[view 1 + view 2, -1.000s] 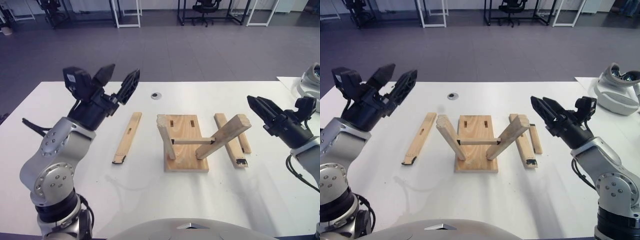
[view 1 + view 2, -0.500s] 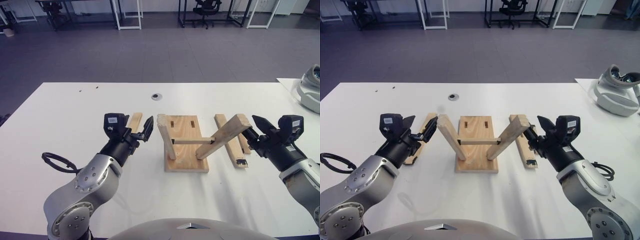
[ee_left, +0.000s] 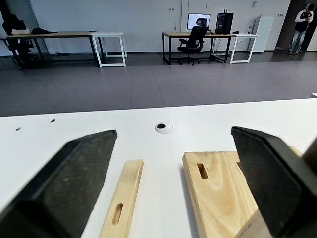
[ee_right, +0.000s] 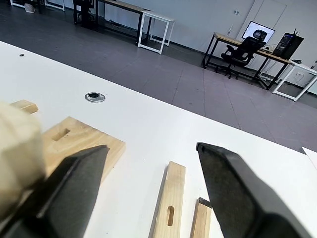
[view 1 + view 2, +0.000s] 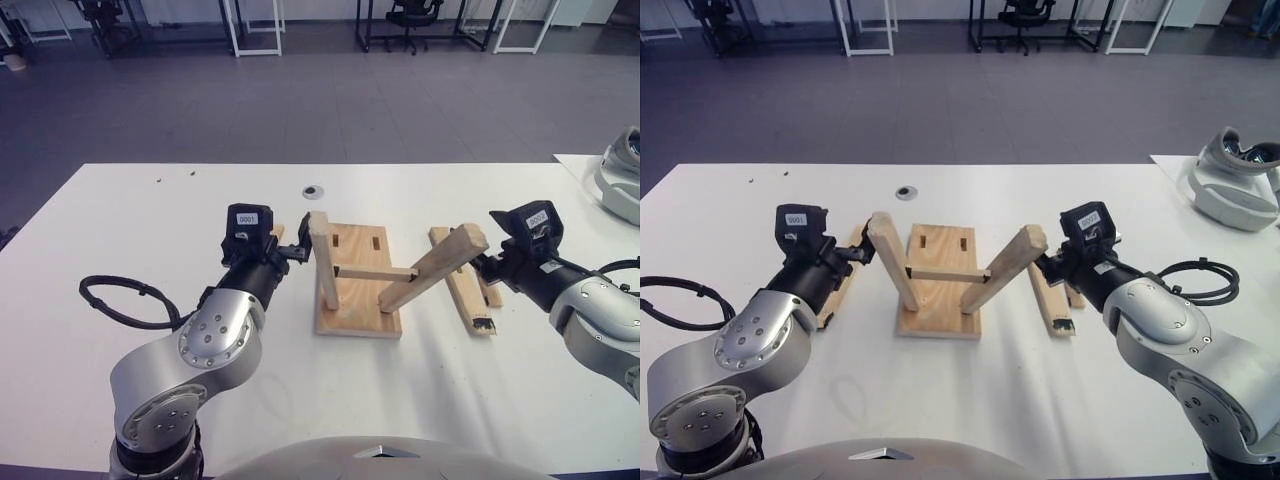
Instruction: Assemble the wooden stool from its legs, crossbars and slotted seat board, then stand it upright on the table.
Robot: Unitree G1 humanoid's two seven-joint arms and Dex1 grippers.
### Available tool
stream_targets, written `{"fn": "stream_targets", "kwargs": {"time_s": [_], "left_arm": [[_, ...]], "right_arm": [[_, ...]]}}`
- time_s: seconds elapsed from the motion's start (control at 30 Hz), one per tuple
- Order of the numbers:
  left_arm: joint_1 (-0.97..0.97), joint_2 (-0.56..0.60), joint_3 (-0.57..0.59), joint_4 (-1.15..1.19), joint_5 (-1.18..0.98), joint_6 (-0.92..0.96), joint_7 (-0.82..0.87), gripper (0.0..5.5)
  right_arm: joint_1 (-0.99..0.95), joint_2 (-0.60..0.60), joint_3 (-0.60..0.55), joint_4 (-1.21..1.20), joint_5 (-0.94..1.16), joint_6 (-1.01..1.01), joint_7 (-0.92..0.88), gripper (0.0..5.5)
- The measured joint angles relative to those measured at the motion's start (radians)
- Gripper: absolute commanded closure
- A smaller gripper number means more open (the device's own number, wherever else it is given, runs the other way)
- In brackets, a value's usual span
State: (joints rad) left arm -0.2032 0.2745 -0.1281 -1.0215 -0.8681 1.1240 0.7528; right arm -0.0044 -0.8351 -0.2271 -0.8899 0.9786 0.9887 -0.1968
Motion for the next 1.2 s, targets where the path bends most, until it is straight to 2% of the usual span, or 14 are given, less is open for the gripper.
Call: {"fn": "stream_targets", "kwargs": {"time_s": [0.27, 0.6, 0.67, 0.77, 0.83, 0.9, 1.0, 1.07, 1.13, 1.2], "left_arm": [[-0.023, -0.068, 0.001, 0.041, 0.121, -0.015, -0.002, 1.23], [0.009, -0.095, -0.003, 0.055, 0.173, -0.033, -0.052, 1.23], [0.08, -0.049, 0.01, 0.056, 0.172, -0.072, -0.176, 1.23], [0.16, 0.113, 0.115, 0.11, 0.158, -0.174, -0.48, 1.23], [0.204, 0.229, 0.2, 0.188, 0.154, -0.265, -0.716, 1.23], [0.212, 0.284, 0.247, 0.238, 0.173, -0.339, -0.842, 1.23], [0.187, 0.34, 0.27, 0.319, 0.176, -0.424, -1.019, 1.23], [0.175, 0.416, 0.293, 0.39, 0.2, -0.477, -1.157, 1.23], [0.206, 0.549, 0.312, 0.457, 0.234, -0.499, -1.318, 1.23], [0.329, 0.685, 0.328, 0.48, 0.286, -0.521, -1.487, 1.23]], "right_arm": [[-0.14, 0.024, 0.065, 0.051, -0.008, 0.026, 0.004, 2.12], [-0.158, 0.035, 0.087, 0.078, -0.018, 0.048, 0.004, 2.12], [-0.158, 0.049, 0.073, 0.094, -0.036, 0.047, 0.023, 2.12], [-0.124, 0.086, 0.02, 0.1, -0.025, -0.013, 0.128, 2.12], [-0.058, 0.111, -0.038, 0.123, -0.021, -0.108, 0.253, 2.12], [-0.034, 0.107, -0.031, 0.205, -0.106, -0.206, 0.361, 2.12], [-0.074, 0.083, 0.133, 0.475, -0.383, -0.409, 0.509, 2.12], [-0.141, 0.101, 0.236, 0.57, -0.464, -0.526, 0.656, 2.12], [-0.15, 0.12, 0.29, 0.529, -0.405, -0.569, 0.843, 2.12], [-0.132, 0.138, 0.31, 0.391, -0.236, -0.531, 0.959, 2.12]]}}
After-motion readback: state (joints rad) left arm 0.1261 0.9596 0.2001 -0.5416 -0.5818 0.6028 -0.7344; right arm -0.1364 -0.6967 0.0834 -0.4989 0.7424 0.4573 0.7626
